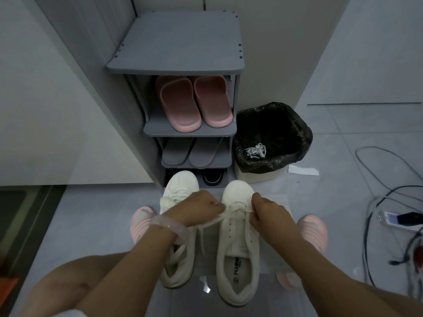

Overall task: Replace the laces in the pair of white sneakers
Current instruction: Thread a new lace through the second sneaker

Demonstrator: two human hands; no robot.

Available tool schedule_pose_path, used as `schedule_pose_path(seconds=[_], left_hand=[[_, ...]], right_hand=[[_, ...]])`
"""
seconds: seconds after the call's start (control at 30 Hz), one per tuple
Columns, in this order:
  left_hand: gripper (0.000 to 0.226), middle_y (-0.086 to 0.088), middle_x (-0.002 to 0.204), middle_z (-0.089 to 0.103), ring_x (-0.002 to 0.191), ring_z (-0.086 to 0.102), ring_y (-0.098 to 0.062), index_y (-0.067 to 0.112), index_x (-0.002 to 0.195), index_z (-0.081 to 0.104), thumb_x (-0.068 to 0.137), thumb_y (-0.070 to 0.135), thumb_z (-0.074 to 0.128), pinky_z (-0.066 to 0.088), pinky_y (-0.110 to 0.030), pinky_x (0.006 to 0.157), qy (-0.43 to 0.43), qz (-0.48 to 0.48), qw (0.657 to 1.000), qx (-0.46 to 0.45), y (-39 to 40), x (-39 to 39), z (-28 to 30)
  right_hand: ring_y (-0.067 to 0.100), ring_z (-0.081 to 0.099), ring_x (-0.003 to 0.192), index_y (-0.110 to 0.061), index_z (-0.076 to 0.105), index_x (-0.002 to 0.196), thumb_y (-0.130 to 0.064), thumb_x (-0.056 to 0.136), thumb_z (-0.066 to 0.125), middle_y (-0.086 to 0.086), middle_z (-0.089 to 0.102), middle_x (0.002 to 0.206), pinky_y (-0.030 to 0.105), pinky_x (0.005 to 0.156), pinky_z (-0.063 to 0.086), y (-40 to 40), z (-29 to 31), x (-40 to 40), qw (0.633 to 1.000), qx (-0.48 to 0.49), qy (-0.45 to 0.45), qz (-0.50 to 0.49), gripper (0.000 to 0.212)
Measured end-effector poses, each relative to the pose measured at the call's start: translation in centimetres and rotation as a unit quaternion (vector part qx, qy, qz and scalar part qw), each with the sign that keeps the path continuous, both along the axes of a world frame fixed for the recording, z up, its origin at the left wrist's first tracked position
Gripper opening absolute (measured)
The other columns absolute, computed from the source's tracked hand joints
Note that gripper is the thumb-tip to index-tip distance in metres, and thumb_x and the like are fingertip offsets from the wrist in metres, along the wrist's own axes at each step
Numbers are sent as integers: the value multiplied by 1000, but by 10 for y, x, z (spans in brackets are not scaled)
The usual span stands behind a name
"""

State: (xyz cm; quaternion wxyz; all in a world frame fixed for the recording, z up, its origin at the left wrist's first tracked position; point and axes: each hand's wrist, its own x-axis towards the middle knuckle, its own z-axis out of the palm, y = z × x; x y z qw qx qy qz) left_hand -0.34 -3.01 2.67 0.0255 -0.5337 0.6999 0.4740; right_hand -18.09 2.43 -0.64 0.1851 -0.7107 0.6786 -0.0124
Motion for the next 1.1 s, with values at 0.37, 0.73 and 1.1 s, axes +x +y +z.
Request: schedule_pose_path(seconds=[0.37,0.73,1.1], left_hand=[[40,7,58,54,47,44,0,17,53,52,91,31,54,33,-7,48,-30,-38,997,-60,-7,27,28],[41,10,49,51,39,42,4,22,51,51,91,32,53,32,-6,43,-44,-60,996,-56,-9,31,29],[42,9,52,52,47,42,-3,23,49,51,91,32,52,36,-16,53,-52,-61,996,-36,-8,30,31]], right_hand=[[19,49,105,-19,36,128,-35,79,70,4,40,118,24,81,46,12,-7,4,932,135,-275,-193,62],[11,54,88,-14,68,99,-12,91,56,1,58,99,16,78,39,5,-4,-7,955,44,-263,-133,14],[18,54,85,-15,43,98,-18,97,37,4,58,99,26,66,37,4,0,-5,1000,-2,-1,14,7]])
